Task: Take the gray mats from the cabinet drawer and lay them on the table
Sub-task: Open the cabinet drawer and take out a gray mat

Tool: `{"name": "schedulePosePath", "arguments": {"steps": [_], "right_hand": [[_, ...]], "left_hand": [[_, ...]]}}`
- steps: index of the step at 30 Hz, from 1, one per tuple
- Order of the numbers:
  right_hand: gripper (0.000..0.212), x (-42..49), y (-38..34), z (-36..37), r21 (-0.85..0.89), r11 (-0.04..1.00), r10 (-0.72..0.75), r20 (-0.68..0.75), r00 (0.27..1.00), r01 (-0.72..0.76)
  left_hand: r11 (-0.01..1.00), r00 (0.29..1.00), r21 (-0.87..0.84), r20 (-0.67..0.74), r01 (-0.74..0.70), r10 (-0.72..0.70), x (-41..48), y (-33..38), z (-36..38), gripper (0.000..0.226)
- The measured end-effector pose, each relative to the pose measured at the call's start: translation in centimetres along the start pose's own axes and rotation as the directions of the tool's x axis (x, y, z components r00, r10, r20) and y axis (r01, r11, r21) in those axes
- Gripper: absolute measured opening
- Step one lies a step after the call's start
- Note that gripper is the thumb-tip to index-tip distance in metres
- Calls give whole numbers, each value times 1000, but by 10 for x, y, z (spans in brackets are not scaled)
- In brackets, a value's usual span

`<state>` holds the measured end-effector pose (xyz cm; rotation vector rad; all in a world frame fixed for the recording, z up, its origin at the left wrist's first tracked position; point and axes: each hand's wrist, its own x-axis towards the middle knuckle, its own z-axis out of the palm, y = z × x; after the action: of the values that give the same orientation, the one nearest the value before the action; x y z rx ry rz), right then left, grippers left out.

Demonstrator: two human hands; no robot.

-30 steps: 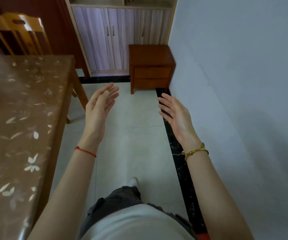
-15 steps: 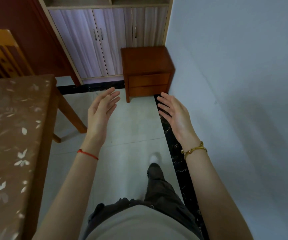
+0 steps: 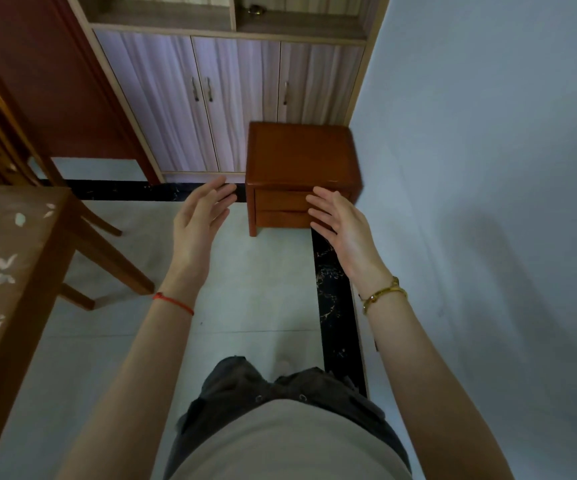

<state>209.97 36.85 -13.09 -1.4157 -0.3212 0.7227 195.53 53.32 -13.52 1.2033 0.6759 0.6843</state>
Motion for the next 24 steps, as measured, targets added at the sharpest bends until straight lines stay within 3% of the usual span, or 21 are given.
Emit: {"name": "schedulePosePath", "arguments": {"steps": [7, 13, 24], "right_hand": [[42, 102, -4, -24, 2, 997, 79, 15, 997, -79], [42, 194, 9, -38, -4, 988, 157, -6, 988, -157], [43, 367, 53, -58, -15, 925, 374, -152, 915, -381]], "left_hand": [[998, 997, 21, -54, 53, -52, 89, -18, 37, 29], [982, 991, 150, -81, 113, -102, 178, -52, 56, 32], [890, 921, 239, -67, 388, -384, 349, -117, 103, 30]]}}
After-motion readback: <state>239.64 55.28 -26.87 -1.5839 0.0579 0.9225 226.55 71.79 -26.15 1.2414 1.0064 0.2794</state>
